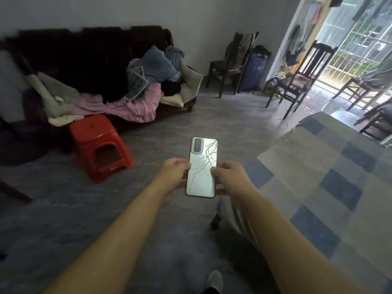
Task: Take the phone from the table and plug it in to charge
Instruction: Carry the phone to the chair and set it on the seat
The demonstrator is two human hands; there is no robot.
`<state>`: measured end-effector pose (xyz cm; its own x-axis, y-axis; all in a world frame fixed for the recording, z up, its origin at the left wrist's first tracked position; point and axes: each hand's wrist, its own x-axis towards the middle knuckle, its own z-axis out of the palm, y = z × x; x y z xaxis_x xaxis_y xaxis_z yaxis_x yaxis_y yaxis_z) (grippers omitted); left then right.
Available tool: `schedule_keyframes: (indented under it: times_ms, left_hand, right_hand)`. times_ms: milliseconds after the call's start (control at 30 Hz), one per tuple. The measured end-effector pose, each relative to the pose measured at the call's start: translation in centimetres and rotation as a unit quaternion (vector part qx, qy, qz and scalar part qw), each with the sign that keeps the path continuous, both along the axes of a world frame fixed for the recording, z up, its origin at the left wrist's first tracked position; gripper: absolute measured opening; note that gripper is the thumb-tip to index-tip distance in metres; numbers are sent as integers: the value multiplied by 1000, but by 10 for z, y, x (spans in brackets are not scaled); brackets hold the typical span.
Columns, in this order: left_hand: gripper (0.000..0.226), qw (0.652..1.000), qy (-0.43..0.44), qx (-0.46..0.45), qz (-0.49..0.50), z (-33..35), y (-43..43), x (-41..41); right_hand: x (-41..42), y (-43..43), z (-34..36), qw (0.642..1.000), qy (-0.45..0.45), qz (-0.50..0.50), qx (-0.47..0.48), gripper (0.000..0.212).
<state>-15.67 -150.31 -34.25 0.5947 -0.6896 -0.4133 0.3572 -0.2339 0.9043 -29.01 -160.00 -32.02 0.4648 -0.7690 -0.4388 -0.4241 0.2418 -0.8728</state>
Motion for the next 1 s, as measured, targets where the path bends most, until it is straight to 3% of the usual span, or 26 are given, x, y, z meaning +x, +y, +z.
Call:
schedule_keyframes:
  times_ms: [300,433,600,733,1000]
  left_hand:
    - [15,998,-7,27,64,-8,-26,65]
    - [14,994,-12,36,98,-1,-56,90]
    - [13,991,-28,42,124,11,-94,121]
    - [17,990,-44,38,128,18,-109,145]
    - [15,986,-54,50,151,6,-124,214]
  right_hand:
    - [83,-51,-21,996,-19,88,13,19]
    - [118,-93,-23,991,-39,129,19,9]
    - [154,-139,-17,984,-62,167,28,17]
    - [183,-160,-10,979,-65,190,24,8]
    - [256,-181,-11,974,-42,223,16,19]
